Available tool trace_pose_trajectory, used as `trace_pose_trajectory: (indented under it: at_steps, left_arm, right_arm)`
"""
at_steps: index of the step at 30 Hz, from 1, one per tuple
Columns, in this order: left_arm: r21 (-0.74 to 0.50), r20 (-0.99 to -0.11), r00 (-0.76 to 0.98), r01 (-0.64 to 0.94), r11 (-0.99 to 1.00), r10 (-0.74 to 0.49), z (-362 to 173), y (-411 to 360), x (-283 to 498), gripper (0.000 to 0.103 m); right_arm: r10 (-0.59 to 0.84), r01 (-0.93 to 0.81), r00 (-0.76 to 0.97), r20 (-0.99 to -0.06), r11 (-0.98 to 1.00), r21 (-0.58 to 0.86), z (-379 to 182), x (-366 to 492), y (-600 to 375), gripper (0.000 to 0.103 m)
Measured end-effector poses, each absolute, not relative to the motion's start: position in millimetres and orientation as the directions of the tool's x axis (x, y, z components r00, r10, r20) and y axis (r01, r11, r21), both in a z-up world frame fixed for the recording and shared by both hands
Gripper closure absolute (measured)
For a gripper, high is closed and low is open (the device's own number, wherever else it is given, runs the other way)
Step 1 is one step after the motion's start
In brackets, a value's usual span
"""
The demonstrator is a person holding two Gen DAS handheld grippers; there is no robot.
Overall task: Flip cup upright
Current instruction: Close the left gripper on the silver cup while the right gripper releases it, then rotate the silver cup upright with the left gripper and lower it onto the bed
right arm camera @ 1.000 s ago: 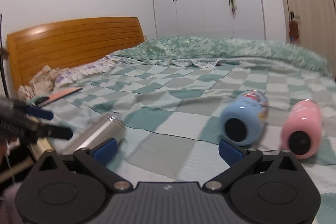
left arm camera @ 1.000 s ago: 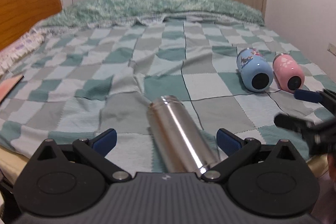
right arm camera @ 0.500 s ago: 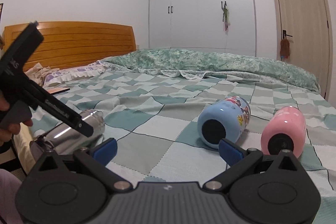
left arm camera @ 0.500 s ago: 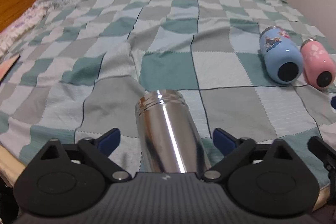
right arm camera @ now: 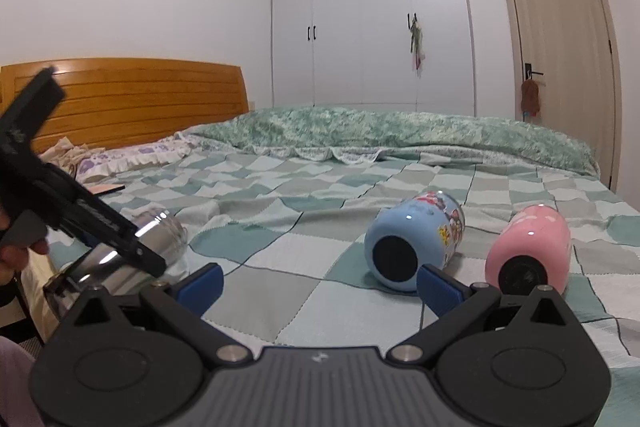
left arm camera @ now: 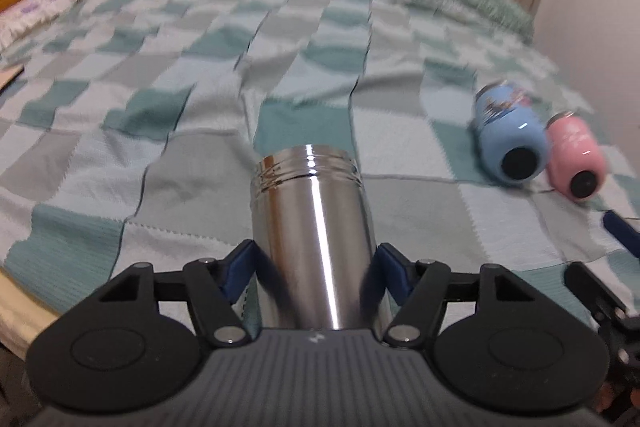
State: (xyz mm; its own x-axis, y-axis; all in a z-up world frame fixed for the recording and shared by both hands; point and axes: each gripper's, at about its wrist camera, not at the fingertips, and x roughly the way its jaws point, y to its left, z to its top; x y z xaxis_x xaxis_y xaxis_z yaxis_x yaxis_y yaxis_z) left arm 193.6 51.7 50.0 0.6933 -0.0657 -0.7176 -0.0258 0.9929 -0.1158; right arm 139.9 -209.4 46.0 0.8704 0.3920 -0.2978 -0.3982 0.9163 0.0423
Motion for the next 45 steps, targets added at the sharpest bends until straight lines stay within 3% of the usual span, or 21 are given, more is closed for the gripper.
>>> trace_pose_trajectory:
  at_steps: [10,18,25,33,45]
  left_arm:
    - [-0.012,-0.504,0.860,0.079,0.997,-0.074,92,32,150,0.038]
    - [0.058,-0.381,0.924,-0.009,0.998,0.030,93,28,161,0.039]
    - [0.089,-0.338,0.934,-0.090,0.992,0.115,69,38,182,0.039]
    - [0.059,-0.247,0.962,-0.109,0.992,0.121,52,53,183,0.039]
    - [0.054,-0.261,0.962,-0.068,0.996,0.080,25,60,172,0.039]
  right_arm:
    - [0.368,-0.360,0.889,-0.271,0.929,0.081,46,137,-217,0.000]
    - [0.335,-0.321,0.900,-0.280,0.942,0.096,43,142,-219,0.000]
    - [0.326,-0.314,0.902,-0.283,0.945,0.089,41,145,-217,0.000]
    - [0.316,-0.305,0.904,-0.290,0.949,0.083,38,150,-214,0.000]
    - [0.314,-0.306,0.903,-0.293,0.949,0.074,37,150,-212,0.000]
